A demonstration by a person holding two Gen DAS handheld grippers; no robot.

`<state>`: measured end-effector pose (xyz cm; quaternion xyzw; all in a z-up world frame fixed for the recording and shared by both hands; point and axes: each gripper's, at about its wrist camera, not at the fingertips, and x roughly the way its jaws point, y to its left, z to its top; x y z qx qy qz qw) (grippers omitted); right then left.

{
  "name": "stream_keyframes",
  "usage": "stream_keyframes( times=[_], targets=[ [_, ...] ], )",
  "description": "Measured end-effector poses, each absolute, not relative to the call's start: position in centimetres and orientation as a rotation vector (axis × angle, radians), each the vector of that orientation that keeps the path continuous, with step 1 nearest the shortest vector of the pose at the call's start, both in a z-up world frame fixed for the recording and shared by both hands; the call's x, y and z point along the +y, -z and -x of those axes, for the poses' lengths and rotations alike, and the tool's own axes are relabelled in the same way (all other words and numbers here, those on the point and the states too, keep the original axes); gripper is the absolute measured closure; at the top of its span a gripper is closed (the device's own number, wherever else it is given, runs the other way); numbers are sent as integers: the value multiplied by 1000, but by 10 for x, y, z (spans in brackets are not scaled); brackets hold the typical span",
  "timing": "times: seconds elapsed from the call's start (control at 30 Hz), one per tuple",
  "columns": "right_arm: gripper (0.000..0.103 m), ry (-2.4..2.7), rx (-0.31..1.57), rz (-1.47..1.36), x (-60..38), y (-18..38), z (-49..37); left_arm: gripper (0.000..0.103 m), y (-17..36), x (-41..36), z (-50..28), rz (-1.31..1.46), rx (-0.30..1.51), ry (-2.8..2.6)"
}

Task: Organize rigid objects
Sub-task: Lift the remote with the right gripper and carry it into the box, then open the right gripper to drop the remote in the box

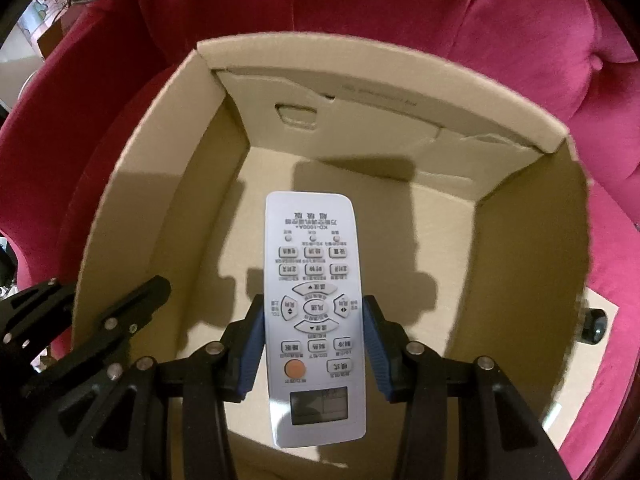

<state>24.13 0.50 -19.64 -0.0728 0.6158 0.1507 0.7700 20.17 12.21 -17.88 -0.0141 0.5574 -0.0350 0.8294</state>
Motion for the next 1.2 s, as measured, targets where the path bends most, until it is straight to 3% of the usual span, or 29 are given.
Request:
stream_keyframes(
  times=[0.67,1.2],
  targets=[
    [53,-326,1419,140,9,228,-265,87,179,122,-203,29,1184,74],
    [47,-315,1317,128,-3,177,-275,87,180,123,-200,25,1180,74]
  ],
)
